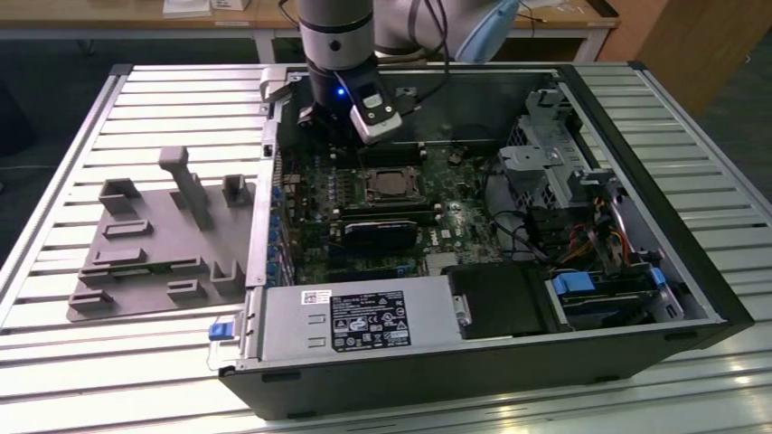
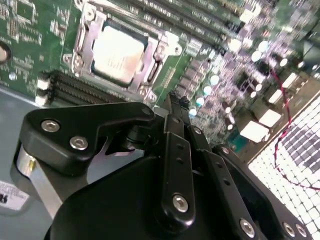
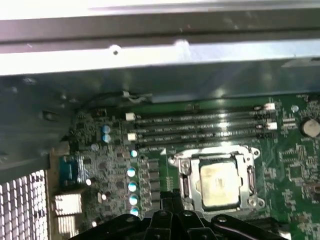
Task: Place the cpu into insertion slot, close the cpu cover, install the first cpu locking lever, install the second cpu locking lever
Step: 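Install the first cpu locking lever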
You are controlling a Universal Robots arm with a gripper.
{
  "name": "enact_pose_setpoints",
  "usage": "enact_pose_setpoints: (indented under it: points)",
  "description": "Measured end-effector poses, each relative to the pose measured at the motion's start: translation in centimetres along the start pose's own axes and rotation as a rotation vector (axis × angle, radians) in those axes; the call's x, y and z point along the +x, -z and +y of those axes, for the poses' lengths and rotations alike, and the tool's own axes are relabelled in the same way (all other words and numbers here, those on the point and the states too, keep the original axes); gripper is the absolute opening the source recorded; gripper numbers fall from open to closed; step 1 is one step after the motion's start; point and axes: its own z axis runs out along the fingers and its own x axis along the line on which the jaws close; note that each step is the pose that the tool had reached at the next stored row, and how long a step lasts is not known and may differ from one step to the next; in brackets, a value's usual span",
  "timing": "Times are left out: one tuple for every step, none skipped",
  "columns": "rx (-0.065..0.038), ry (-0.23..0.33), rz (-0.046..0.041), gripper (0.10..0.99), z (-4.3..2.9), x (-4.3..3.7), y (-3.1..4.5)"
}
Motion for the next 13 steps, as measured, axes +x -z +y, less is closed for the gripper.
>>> enact_pose_setpoints:
  points:
    - [-0.016, -0.001, 0.0015, 0.102, -0.02, 0.02, 0.01]
    - [-0.030, -0.002, 0.0029, 0.102, -0.03, 0.02, 0.01]
    - [-0.040, -0.003, 0.0038, 0.102, -0.04, 0.06, 0.01]
    - [-0.048, -0.003, 0.0047, 0.102, -0.05, 0.09, 0.02]
    - [-0.056, -0.004, 0.0054, 0.102, -0.06, 0.11, 0.01]
    - [-0.062, -0.004, 0.0060, 0.102, -0.07, 0.13, 0.02]
    - [-0.068, -0.004, 0.0066, 0.102, -0.07, 0.16, 0.02]
    - [-0.074, -0.004, 0.0072, 0.102, -0.08, 0.22, 0.02]
    - [-0.080, -0.005, 0.0078, 0.102, -0.09, 0.30, 0.03]
    - [-0.085, -0.005, 0.0083, 0.102, -0.10, 0.40, 0.03]
    - [-0.088, -0.005, 0.0086, 0.102, -0.11, 0.51, 0.04]
    - [-0.092, -0.005, 0.0090, 0.102, -0.12, 0.55, 0.05]
    - [-0.098, -0.005, 0.0096, 0.102, -0.12, 0.58, 0.05]
